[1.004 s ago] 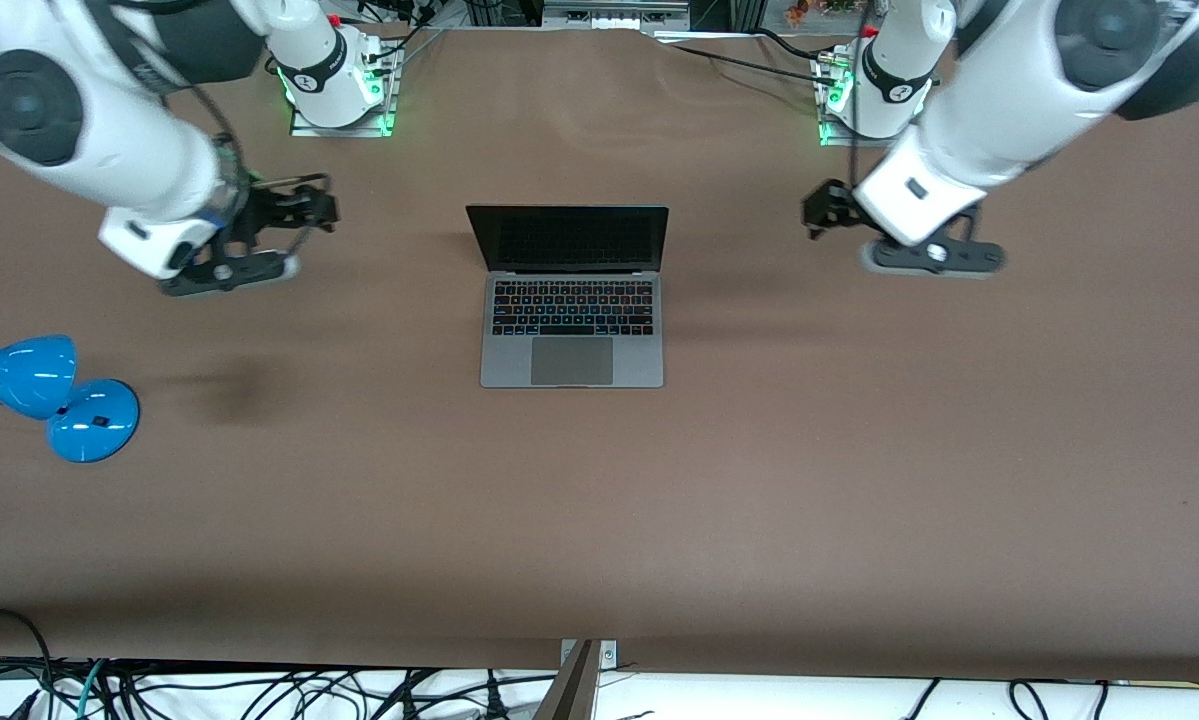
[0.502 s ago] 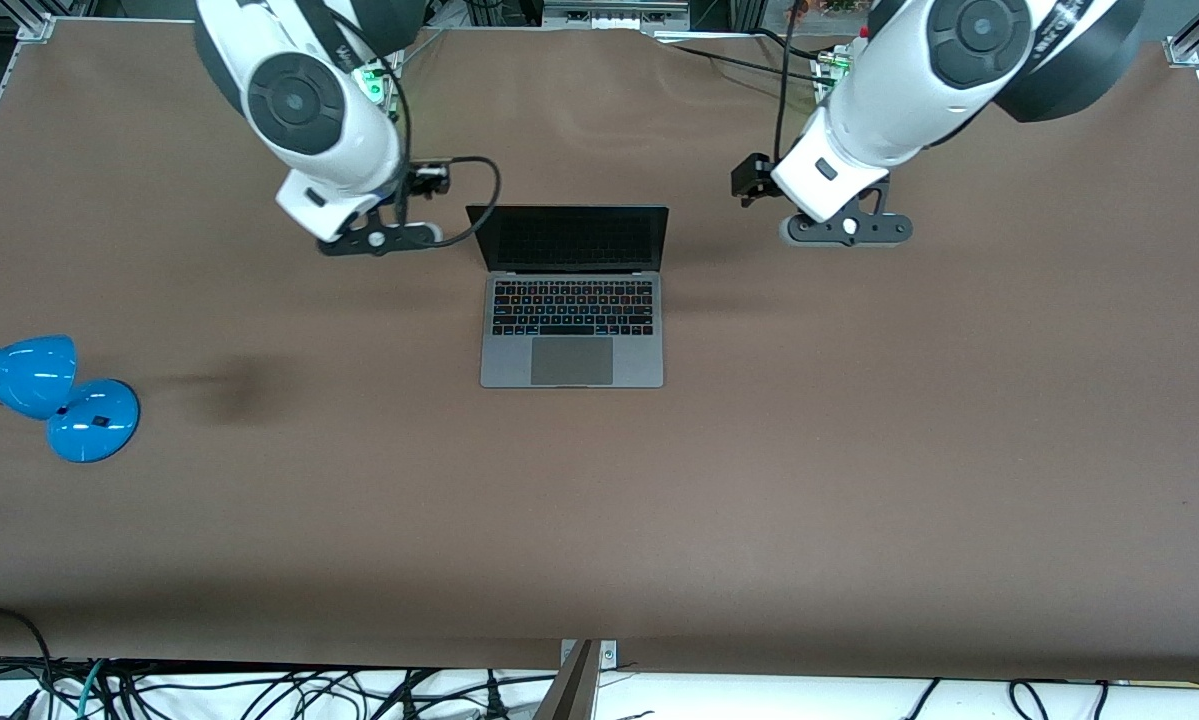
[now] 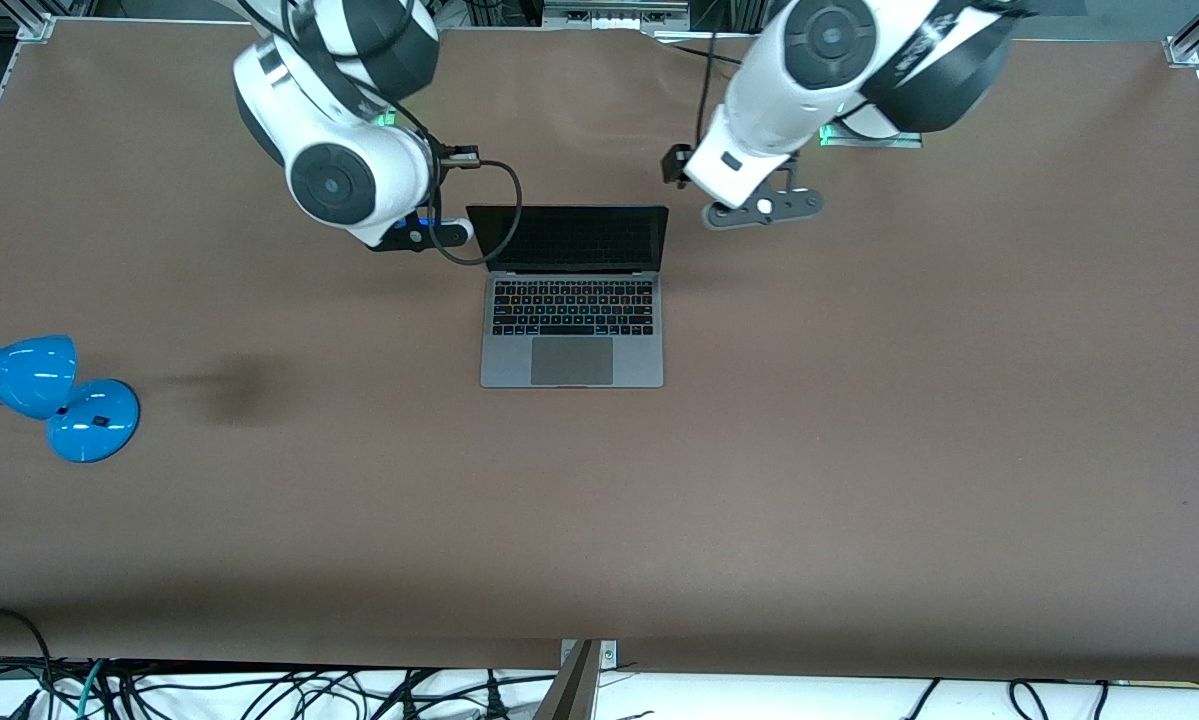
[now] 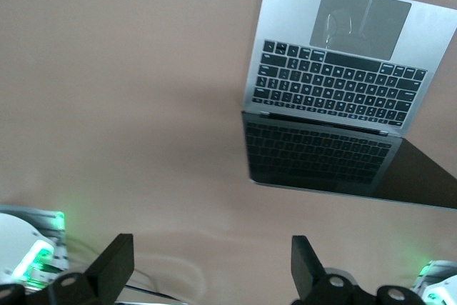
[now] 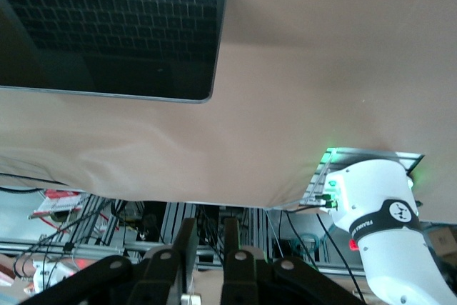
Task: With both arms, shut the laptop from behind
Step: 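Move both grippers toward the laptop screen's back edge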
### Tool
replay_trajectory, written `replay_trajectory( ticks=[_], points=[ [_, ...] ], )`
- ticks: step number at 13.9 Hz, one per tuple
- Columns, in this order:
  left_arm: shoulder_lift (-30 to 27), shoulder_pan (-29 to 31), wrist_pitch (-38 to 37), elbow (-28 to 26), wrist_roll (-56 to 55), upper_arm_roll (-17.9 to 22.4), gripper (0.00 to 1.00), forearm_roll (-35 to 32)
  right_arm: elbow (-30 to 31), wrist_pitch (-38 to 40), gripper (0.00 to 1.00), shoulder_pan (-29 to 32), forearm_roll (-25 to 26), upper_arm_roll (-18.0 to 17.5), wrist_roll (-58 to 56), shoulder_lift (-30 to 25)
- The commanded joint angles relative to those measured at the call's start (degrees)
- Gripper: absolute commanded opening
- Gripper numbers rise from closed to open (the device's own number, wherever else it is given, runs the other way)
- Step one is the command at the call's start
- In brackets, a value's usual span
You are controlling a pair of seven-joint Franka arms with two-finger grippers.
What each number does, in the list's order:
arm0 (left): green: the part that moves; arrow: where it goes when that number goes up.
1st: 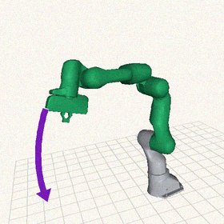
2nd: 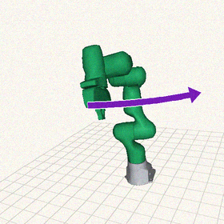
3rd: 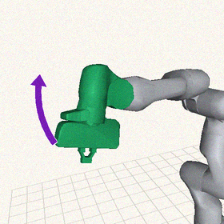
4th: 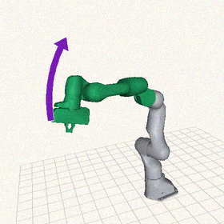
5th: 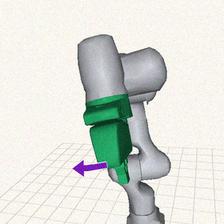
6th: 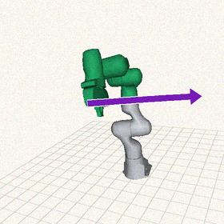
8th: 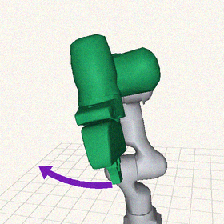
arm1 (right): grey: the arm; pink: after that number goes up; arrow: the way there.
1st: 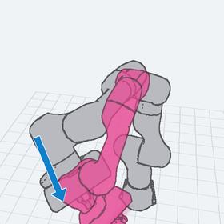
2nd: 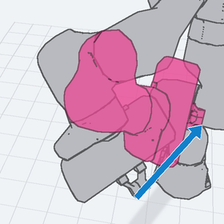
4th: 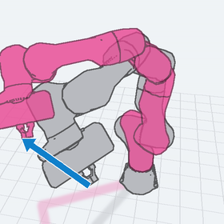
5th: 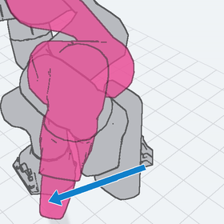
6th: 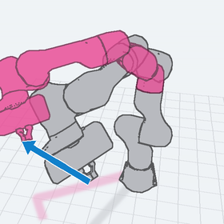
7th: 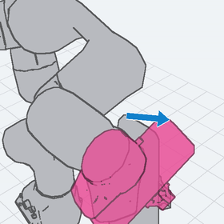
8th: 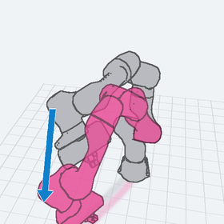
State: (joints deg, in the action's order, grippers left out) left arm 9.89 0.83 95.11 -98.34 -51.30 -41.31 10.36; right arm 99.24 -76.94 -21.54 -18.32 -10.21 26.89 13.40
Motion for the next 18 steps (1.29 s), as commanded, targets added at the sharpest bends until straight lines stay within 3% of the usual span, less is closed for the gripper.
replay_trajectory(
  ticks=[1,3,6,7,10,18],
  points=[
    [2.93,0.31,4.1,-1.32,-5.98,-2.81,0.9,1.33,1.22,0.38,0.2,-2.1,-1.2,0.1,0.7,2.06],
    [5.13,-0.65,5.6,-1.33,-7.85,-3.34,0.69,1.33,1.39,-0.05,0.2,-2.81,-1.2,0.1,0.71,3.56],
    [6.89,-1.09,6.75,-1.68,-7.85,-3.34,0.1,1.16,1.48,-1.8,0.16,-3.69,-2.77,0.1,0.88,4.62],
    [7.68,-1.27,6.84,-1.68,-7.85,-3.34,0.0,1.16,1.57,-3.03,0.14,-3.69,-2.78,0.1,0.88,4.8],
    [9.97,-1.36,8.41,-1.68,-7.94,-3.34,0.0,1.24,2.18,-6.29,0.04,-3.87,-2.69,0.19,0.88,5.76],
    [11.82,-3.2,11.85,-5.19,-9.78,-3.34,0.0,1.33,2.18,-13.94,0.04,-3.95,-2.34,0.27,0.36,8.31]
  ],
)
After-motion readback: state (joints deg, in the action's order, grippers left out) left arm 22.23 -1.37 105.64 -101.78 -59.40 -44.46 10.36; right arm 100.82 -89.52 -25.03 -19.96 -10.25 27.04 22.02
